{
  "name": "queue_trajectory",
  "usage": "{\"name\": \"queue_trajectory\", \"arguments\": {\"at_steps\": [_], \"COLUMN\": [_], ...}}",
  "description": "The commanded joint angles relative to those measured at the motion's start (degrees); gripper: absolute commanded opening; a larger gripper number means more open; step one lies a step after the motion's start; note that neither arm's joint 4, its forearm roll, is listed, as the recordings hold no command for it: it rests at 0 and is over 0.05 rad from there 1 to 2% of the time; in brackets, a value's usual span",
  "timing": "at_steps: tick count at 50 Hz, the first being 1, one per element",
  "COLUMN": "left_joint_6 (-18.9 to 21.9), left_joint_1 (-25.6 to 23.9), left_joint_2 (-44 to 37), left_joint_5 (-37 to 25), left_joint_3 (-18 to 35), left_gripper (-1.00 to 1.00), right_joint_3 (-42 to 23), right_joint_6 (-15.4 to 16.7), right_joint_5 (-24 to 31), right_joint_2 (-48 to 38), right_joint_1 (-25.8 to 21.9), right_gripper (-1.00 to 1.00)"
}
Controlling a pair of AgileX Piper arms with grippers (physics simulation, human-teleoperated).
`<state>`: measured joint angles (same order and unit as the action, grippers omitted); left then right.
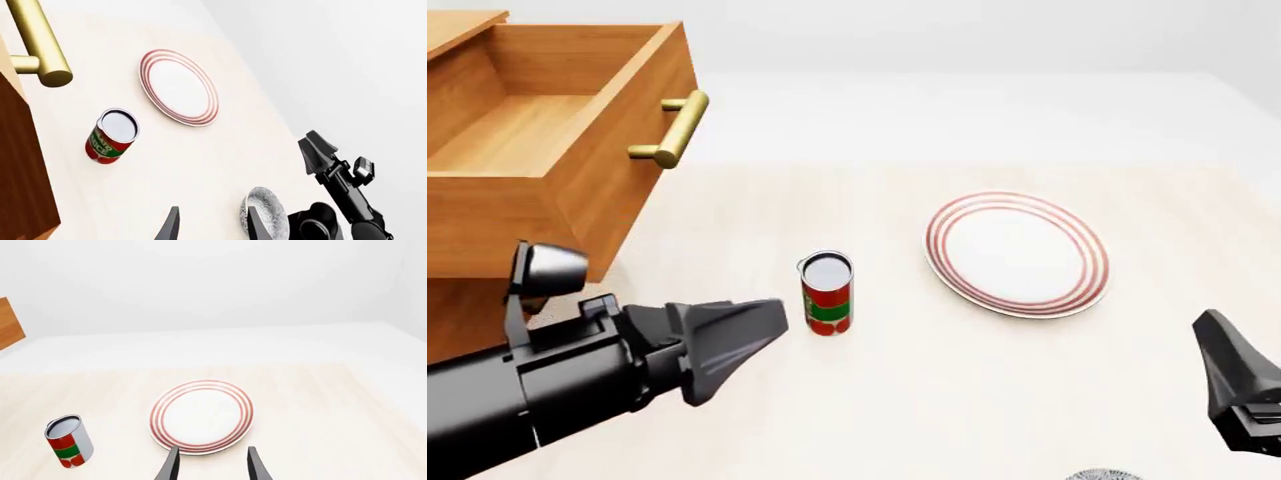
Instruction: Put the bowl in the top drawer of the cabinet.
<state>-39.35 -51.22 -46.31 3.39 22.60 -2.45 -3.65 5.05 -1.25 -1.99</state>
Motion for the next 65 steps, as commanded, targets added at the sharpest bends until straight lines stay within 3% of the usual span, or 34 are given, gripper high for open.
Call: {"name": "queue_trajectory", "arguments": {"at_steps": [1, 18, 19, 65], "left_joint_6": [-4.1, -6.2, -6.0, -6.1], "left_joint_1": [-0.1, -2.0, -5.1, -10.0], "left_joint_2": [-3.9, -11.6, -17.4, -27.6], "left_joint_5": [3.2, 6.7, 8.0, 8.9], "left_joint_3": [-1.2, 0.0, 3.0, 8.4], "left_gripper": [1.0, 1.0, 1.0, 1.0], "right_joint_3": [0.0, 0.0, 0.0, 0.0], "right_joint_6": [0.0, 0.0, 0.0, 0.0], "right_joint_5": [0.0, 0.0, 0.0, 0.0], "right_joint_2": [0.0, 0.0, 0.0, 0.0], "right_joint_1": [0.0, 0.0, 0.0, 0.0], "right_gripper": [1.0, 1.0, 1.0, 1.0]}}
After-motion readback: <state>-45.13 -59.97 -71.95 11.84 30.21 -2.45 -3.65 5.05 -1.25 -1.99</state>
